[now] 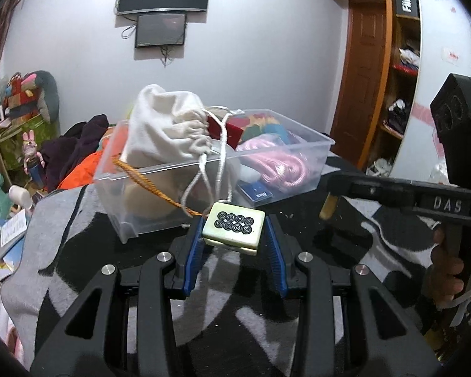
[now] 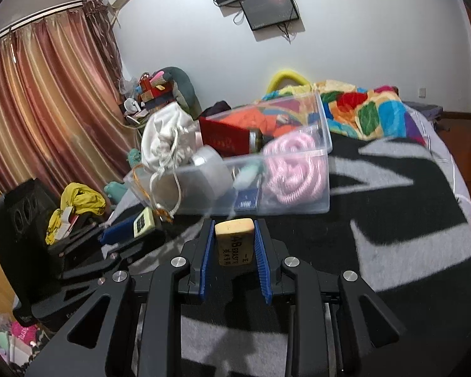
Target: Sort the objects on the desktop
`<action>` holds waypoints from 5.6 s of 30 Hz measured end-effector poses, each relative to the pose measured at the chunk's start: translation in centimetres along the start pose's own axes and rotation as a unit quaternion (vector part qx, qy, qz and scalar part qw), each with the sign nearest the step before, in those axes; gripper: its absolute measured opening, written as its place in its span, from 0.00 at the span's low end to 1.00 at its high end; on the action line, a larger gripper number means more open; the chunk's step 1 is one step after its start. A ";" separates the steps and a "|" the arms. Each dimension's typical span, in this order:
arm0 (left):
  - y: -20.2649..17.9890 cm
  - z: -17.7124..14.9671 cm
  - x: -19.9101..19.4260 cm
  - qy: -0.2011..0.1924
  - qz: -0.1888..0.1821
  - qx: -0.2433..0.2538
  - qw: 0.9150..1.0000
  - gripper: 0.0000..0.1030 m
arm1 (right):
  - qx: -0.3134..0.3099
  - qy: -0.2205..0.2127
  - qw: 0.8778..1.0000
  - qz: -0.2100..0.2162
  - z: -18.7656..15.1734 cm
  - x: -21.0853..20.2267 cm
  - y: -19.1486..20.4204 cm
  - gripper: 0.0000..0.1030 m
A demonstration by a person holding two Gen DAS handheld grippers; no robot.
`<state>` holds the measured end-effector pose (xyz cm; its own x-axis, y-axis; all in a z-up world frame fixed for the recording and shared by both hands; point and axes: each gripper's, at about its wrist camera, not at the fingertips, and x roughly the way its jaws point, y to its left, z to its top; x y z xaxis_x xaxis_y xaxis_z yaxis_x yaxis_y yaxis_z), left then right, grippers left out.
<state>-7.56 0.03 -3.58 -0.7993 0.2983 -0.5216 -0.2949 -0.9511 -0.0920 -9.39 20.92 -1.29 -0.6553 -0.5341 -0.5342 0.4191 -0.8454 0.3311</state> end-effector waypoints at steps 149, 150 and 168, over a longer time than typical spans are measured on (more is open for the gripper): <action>-3.9 -0.3 -7.0 -0.032 0.079 -0.052 0.995 0.88 | -0.067 -0.089 0.987 -0.114 -1.4 -9.5 4.1 0.79; -3.9 -0.3 -7.0 -0.032 0.076 -0.055 0.995 0.88 | -0.066 -0.088 0.987 -0.114 -1.4 -9.5 4.1 0.79; -4.3 -0.3 -7.3 -0.040 0.072 -0.057 0.995 0.88 | -0.067 -0.077 0.989 -0.105 -1.8 -9.0 4.1 0.79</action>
<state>-0.27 1.96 0.34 -0.8691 0.1593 -0.4683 -0.1165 -0.9860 -0.1192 -0.61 22.28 3.46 -0.8209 -0.3498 -0.4514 0.3358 -0.9350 0.1139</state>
